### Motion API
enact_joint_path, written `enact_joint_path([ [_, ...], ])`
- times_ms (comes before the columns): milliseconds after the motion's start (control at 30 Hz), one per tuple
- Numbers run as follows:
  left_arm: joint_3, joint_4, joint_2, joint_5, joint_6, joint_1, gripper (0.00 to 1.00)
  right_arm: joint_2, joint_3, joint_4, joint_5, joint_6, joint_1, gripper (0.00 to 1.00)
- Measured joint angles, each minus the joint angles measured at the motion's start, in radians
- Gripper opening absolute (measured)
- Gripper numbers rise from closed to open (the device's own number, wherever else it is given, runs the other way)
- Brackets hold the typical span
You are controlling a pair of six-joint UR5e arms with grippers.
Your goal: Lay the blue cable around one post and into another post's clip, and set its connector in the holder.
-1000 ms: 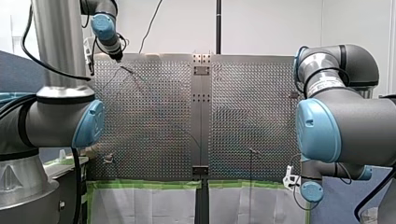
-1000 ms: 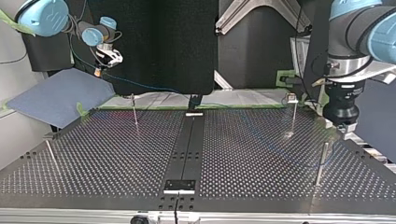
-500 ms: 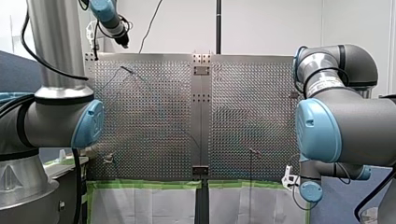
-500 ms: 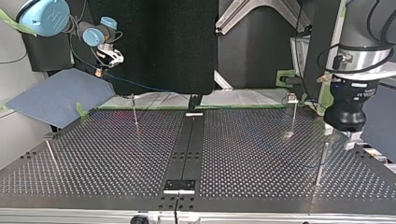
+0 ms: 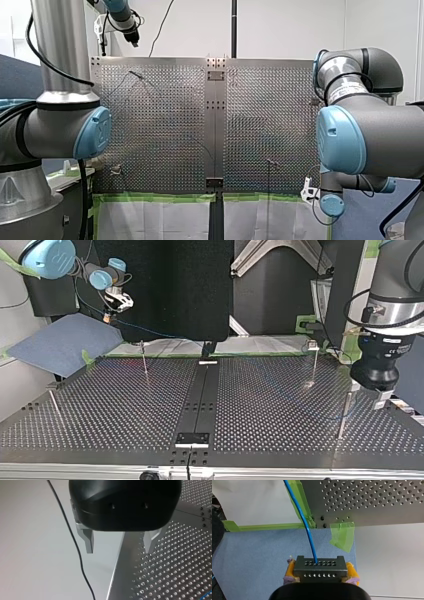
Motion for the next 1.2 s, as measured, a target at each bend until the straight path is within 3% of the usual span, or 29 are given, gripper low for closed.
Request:
enact_joint_path([
  [200, 0.025, -0.052, -0.011, -0.02, 0.001, -0.016, 1.0, 0.0, 0.0, 0.001, 0.0, 0.0, 0.0, 0.0],
  [633, 0.016, -0.163, -0.041, -0.05, 0.006, -0.04, 1.0, 0.0, -0.001, 0.001, 0.0, 0.0, 0.002, 0.0],
  [1200, -0.017, -0.16, -0.045, -0.077, 0.007, -0.037, 1.0, 0.0, -0.006, 0.006, 0.0, 0.0, 0.009, 0.0],
])
